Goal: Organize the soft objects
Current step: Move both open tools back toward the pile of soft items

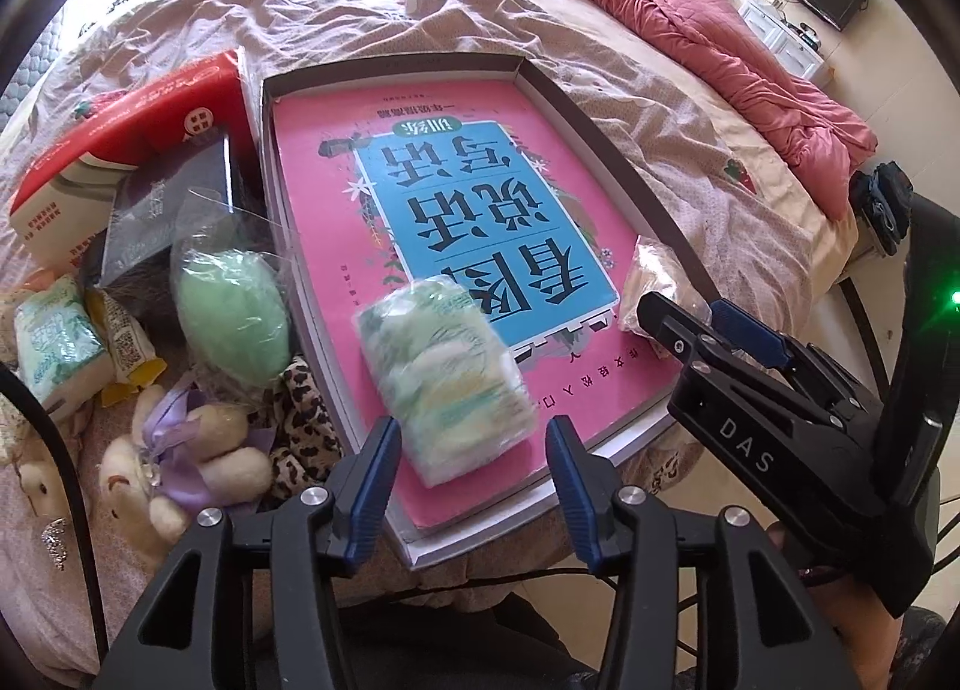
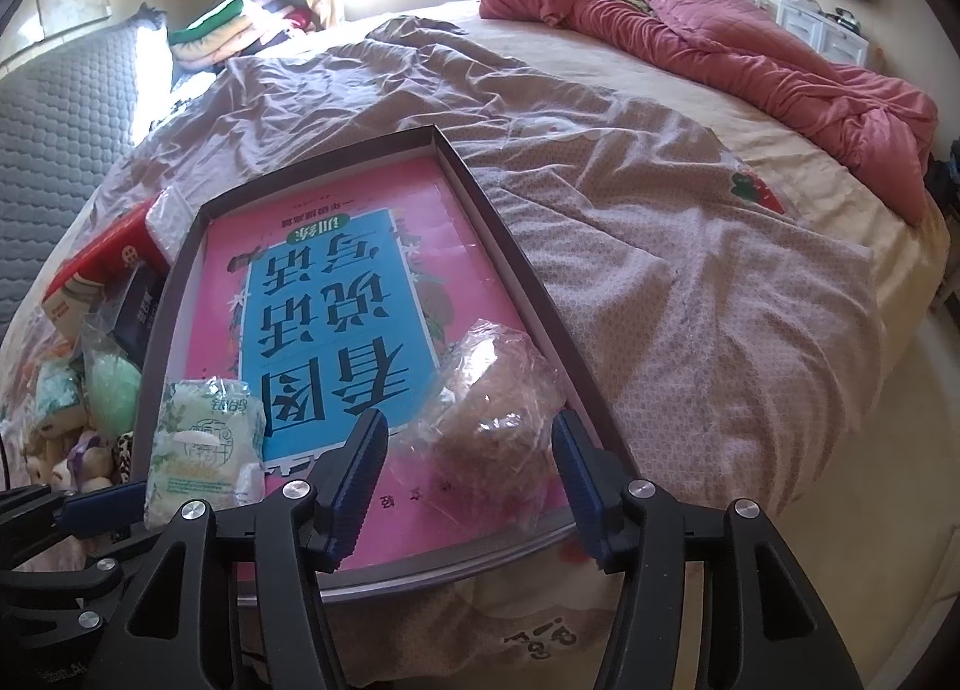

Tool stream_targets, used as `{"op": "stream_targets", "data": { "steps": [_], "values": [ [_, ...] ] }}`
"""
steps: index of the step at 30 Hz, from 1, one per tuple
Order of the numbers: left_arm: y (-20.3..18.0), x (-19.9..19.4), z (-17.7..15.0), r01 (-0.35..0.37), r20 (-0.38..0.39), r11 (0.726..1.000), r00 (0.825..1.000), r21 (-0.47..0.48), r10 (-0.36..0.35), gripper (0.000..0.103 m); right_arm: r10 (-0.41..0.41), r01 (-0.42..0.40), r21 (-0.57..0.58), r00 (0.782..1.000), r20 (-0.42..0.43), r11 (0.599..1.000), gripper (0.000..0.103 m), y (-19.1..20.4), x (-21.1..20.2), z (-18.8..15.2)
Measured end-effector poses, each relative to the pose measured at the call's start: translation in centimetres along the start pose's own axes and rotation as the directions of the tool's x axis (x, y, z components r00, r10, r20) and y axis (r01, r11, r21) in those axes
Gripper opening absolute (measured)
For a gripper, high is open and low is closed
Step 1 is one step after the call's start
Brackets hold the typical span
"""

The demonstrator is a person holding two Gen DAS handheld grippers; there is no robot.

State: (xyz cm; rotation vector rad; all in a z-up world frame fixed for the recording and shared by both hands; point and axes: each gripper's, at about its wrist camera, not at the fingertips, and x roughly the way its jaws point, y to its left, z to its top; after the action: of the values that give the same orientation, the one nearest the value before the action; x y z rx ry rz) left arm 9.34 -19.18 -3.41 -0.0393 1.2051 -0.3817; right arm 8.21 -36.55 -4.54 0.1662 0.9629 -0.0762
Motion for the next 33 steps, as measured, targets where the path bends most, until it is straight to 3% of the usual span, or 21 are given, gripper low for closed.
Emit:
{"op": "stream_targets", "data": {
  "steps": [5,7,9,33],
  "values": [
    [0.4,-1.1,-0.2,-0.008,0.025,1.0,1.0,-0.005,0.008,0.054,-0.012,0.013,-0.022,1.0,0.013,1.0,0.059,0.7,-0.7,0.2],
    [0.7,-1.7,-0.3,-0.014,0.037,1.0,0.999,-0.011,0.014,0.054,-0.021,0.022,-0.034,0.999,0.026,0.999,0.07,1.1,-1.2,0.4],
    [1.0,-2.2,-0.3,-0.015,0.047,1.0,0.999,-0.016,0.016,0.054,-0.021,0.023,-0.043,0.999,0.045,0.999,0.073,1.6,-1.9,0.7],
    [5.2,-7.7,-2.0,-0.062,0.146,0.994,0.986,-0.091,0.075,0.055,0.03,-0.003,-0.169,0.987,0.159,0.986,0.074,7.6,-7.9,1.6]
  ]
}}
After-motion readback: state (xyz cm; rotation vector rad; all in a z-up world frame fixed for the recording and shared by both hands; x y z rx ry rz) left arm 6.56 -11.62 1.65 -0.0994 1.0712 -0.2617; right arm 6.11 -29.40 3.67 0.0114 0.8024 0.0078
